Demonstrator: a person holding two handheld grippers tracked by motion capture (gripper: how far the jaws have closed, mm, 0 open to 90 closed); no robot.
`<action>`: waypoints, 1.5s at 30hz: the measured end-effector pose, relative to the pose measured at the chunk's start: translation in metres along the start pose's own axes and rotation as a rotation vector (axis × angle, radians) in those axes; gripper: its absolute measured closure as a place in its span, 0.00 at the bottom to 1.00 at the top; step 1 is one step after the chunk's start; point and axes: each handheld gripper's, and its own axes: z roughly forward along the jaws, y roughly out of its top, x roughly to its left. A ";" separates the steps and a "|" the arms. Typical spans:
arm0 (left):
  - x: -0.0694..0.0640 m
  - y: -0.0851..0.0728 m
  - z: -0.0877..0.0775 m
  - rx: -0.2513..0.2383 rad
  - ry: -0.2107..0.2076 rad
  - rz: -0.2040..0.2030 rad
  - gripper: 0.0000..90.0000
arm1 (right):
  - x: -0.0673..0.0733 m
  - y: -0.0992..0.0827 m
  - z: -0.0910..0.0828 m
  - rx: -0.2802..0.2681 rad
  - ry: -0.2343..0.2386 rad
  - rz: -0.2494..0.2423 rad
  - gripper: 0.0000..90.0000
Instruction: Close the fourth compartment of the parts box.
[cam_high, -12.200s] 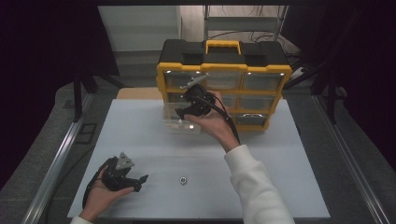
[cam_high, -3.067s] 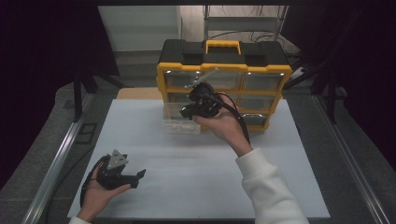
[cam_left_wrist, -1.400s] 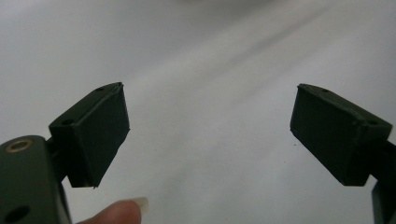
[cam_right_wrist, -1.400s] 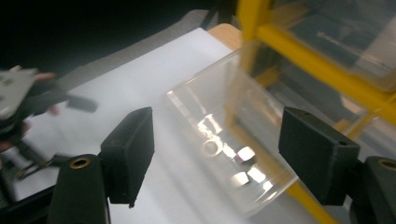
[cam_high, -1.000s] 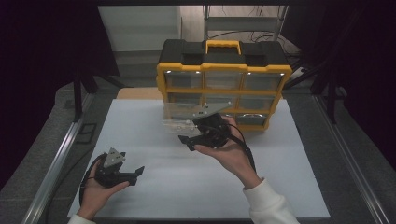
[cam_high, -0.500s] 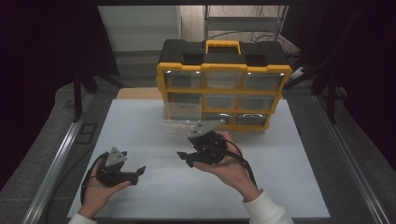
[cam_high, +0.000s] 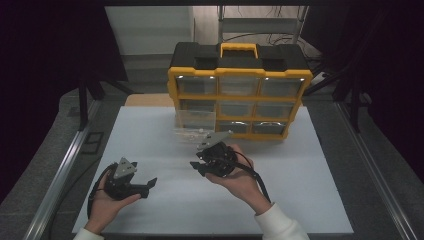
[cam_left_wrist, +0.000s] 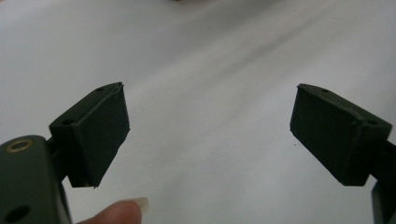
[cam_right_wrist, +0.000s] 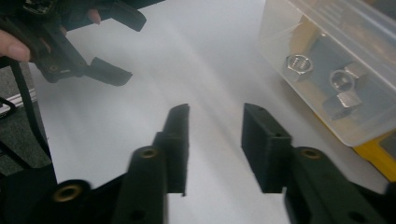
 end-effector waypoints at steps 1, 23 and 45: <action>0.000 0.000 0.000 0.001 0.000 0.001 0.14 | -0.002 0.001 0.006 0.006 0.004 0.010 0.80; 0.000 -0.002 -0.001 0.005 0.002 0.001 0.14 | -0.017 0.018 0.047 -0.012 -0.077 0.013 1.00; 0.001 -0.006 -0.005 0.005 0.012 -0.008 0.14 | -0.033 0.021 0.053 -0.047 -0.167 0.044 1.00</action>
